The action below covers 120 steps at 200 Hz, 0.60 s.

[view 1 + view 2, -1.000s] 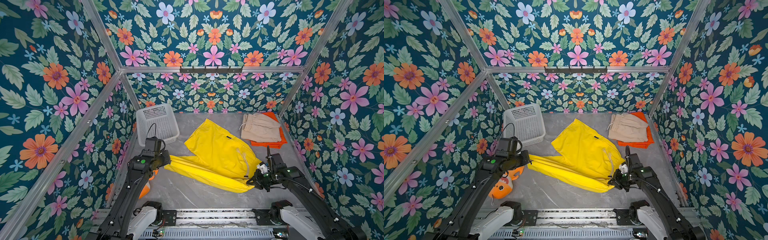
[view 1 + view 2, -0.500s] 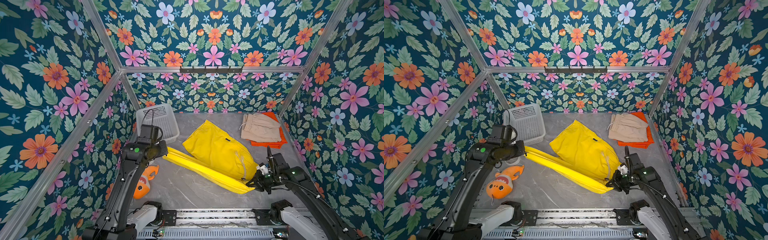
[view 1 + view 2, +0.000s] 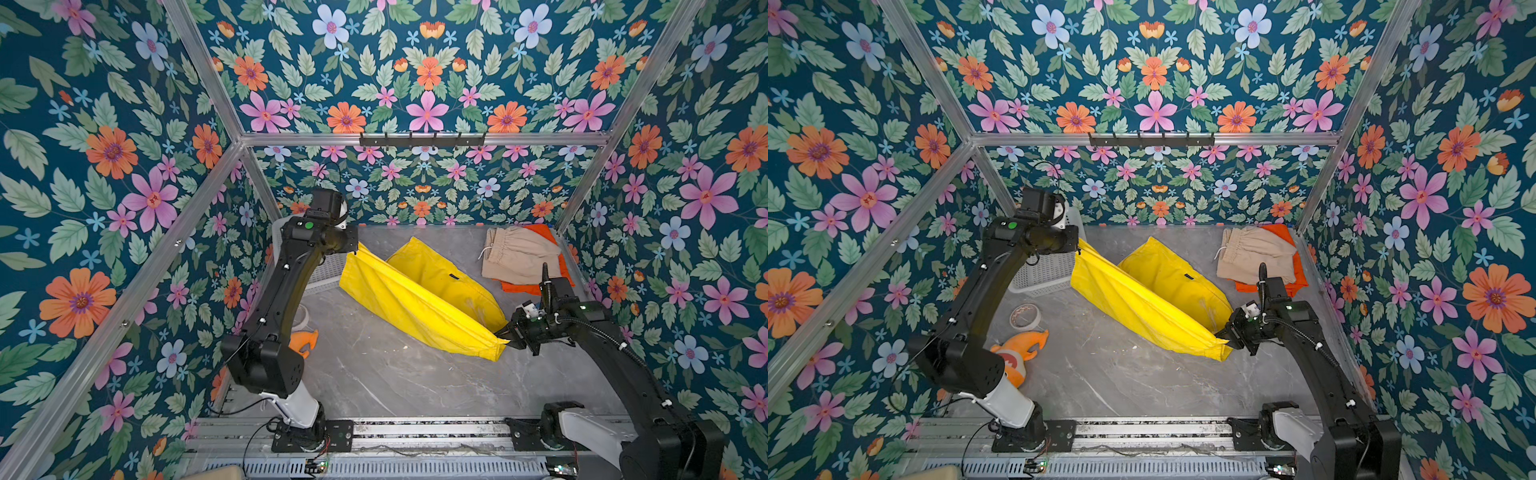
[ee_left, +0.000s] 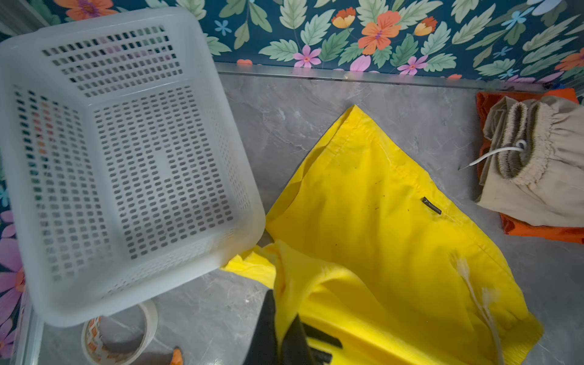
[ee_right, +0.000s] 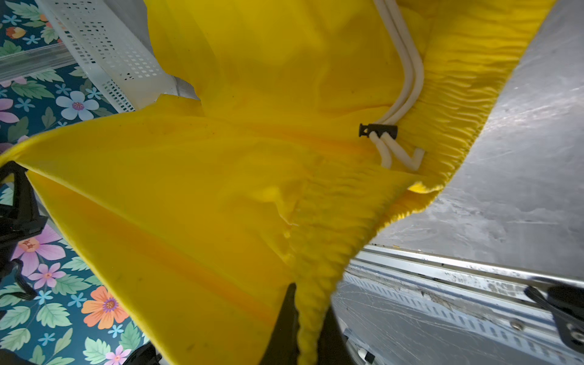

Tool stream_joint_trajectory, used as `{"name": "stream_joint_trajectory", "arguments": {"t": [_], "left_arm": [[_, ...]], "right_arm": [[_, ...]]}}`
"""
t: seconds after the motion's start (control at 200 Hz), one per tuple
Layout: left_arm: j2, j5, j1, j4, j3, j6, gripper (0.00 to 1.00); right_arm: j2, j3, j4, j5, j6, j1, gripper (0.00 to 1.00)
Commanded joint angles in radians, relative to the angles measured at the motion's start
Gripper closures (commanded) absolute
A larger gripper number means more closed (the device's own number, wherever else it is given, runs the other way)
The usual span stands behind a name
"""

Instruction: Fold and stack the shorts

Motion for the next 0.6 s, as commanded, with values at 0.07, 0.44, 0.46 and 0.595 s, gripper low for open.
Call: {"name": "stream_joint_trajectory", "arguments": {"t": [0.07, 0.44, 0.46, 0.595], "left_arm": [[0.156, -0.075, -0.027, 0.091, 0.172, 0.048, 1.0], [0.415, -0.063, -0.097, 0.111, 0.399, 0.059, 1.0], [0.423, -0.063, -0.1, 0.121, 0.4, 0.056, 1.0], [0.471, -0.054, -0.115, 0.193, 0.408, 0.044, 1.0]], "right_arm": [[0.025, -0.08, -0.013, -0.064, 0.016, -0.007, 1.0], [0.075, -0.201, 0.094, -0.217, 0.064, -0.157, 1.0], [0.082, -0.2, 0.092, -0.223, 0.055, -0.169, 1.0], [0.145, -0.19, 0.086, -0.244, 0.003, -0.223, 1.0]]}}
